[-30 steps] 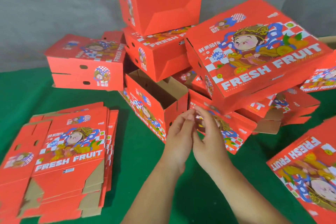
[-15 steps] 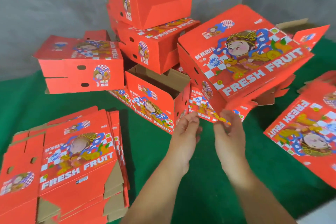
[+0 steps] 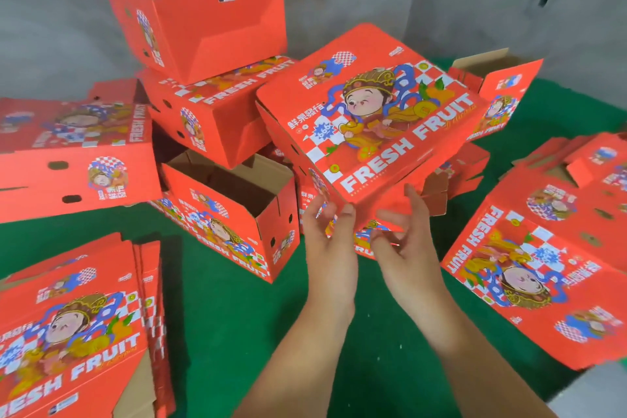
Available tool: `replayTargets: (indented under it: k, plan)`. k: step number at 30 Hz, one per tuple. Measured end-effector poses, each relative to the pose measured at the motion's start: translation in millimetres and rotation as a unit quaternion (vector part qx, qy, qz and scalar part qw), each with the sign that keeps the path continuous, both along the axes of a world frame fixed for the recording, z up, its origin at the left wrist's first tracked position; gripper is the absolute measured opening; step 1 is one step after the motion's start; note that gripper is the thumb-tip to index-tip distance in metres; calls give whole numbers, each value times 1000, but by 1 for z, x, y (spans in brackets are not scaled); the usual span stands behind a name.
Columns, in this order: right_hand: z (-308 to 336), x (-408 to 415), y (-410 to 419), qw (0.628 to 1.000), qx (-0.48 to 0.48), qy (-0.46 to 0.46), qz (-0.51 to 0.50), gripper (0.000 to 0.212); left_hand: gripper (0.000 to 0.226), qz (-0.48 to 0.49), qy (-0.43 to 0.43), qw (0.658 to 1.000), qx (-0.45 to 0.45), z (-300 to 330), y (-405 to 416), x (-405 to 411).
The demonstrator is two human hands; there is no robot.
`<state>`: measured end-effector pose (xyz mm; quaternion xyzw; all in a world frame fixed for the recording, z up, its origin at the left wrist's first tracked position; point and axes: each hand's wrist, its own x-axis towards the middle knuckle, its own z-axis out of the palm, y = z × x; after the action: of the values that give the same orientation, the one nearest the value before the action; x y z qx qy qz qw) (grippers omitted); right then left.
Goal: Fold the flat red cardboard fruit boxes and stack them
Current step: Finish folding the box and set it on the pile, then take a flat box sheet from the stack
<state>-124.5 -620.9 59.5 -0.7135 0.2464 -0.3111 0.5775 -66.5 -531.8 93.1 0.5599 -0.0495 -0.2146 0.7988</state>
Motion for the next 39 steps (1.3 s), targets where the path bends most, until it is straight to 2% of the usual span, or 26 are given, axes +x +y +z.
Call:
replayTargets:
  k: [2, 4, 5, 7, 10, 14, 17, 22, 32, 39]
  plan:
    - [9, 10, -27, 997, 3, 8, 73, 86, 44, -57, -39, 997, -15, 10, -20, 6]
    - [25, 28, -57, 993, 27, 9, 117, 102, 25, -150, -107, 983, 27, 26, -41, 23]
    - [35, 37, -72, 992, 42, -4, 115, 108, 20, -166, -133, 976, 52, 32, -51, 31]
    - [55, 53, -94, 995, 30, -36, 83, 114, 21, -95, -146, 980, 94, 38, -66, 45]
    - [60, 66, -108, 996, -18, -56, 70, 110, 21, -20, -101, 991, 88, 28, -68, 48]
    - [30, 70, -85, 986, 14, -33, 162, 87, 21, -1, -31, 996, 84, 7, -67, 40]
    - [8, 69, -61, 984, 12, -13, 178, 72, 33, 27, -20, 996, 78, 4, -64, 41]
    - [-3, 69, -41, 983, 16, 18, 184, 62, 25, 58, -2, 995, 82, -6, -50, 46]
    - [-11, 65, 25, 979, 24, 48, 196, 66, 24, 63, 23, 996, 64, -22, 15, 42]
    - [-32, 69, 134, 943, 24, 158, 293, 68, 30, 66, 89, 988, 103, -56, 153, 33]
